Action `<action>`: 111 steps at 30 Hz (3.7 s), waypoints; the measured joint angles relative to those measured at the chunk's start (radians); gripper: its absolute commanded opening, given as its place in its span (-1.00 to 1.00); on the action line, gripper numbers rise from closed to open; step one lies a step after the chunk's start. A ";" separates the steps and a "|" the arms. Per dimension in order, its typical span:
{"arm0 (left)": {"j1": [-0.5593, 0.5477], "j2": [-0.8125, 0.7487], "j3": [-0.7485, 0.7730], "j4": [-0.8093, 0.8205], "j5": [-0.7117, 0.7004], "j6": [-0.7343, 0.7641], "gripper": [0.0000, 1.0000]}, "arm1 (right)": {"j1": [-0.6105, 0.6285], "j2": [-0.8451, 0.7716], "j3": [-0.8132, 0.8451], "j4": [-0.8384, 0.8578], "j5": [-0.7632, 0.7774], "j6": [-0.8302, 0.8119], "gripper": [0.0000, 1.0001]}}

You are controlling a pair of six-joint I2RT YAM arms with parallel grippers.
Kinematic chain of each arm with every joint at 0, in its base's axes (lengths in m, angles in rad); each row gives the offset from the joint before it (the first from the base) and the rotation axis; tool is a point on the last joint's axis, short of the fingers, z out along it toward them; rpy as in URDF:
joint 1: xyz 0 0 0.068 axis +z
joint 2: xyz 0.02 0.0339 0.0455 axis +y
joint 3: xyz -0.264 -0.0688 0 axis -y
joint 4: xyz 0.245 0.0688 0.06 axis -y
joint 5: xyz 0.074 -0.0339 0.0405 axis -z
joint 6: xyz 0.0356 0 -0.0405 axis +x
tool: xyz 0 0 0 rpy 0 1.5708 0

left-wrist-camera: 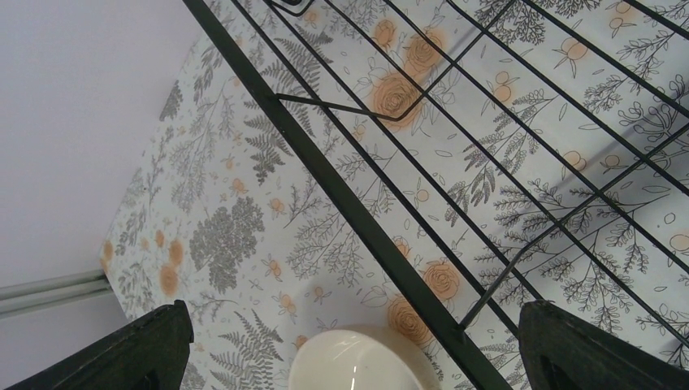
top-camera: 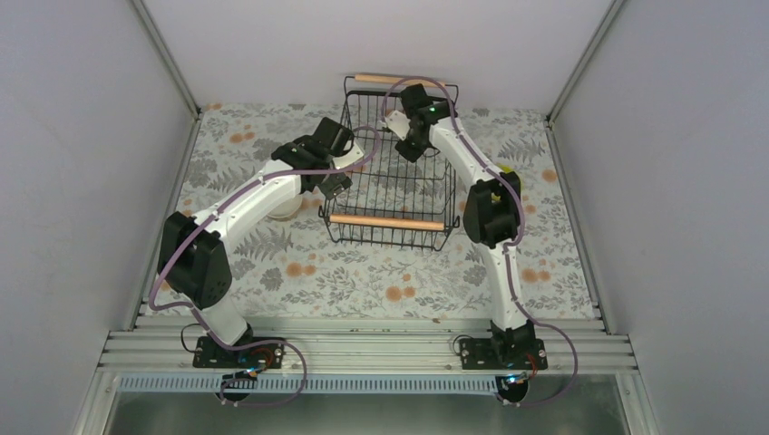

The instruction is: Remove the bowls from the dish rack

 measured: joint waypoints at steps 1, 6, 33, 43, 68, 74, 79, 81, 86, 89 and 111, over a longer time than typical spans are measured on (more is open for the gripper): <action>0.000 0.000 0.000 0.000 0.000 0.000 1.00 | -0.003 0.002 0.006 0.000 0.000 -0.003 -0.31; 0.000 0.000 -0.007 0.003 0.000 0.000 1.00 | -0.023 0.005 0.026 0.019 0.000 -0.013 -0.13; 0.000 0.000 -0.013 0.006 -0.012 0.000 1.00 | -0.079 0.082 0.064 0.061 -0.063 -0.043 -0.93; 0.000 -0.005 -0.013 0.010 -0.047 0.002 1.00 | -0.060 0.017 0.010 0.059 -0.039 -0.040 -0.93; 0.304 -0.512 -0.177 0.168 -0.235 0.137 1.00 | 0.368 -0.342 0.041 0.010 -0.002 -0.059 -0.93; 0.495 -0.632 -0.346 0.193 -0.188 0.159 1.00 | 0.468 -0.274 0.070 0.016 -0.011 -0.066 -0.93; 0.676 -0.677 -0.434 0.196 -0.095 0.153 1.00 | 0.540 -0.195 0.104 0.035 -0.028 -0.084 -0.94; 0.784 -0.683 -0.455 0.206 -0.048 0.146 1.00 | 0.560 -0.167 0.106 0.044 -0.033 -0.089 -0.93; 1.006 -0.660 -0.476 0.226 0.082 0.107 1.00 | 0.601 -0.079 0.107 0.076 -0.036 -0.103 -0.93; 1.053 -0.649 -0.504 0.241 0.141 0.092 1.00 | 0.617 -0.029 0.108 0.093 -0.036 -0.116 -0.94; 1.074 -0.644 -0.544 0.226 0.316 0.072 1.00 | 0.682 0.155 0.137 0.224 0.080 -0.246 -0.94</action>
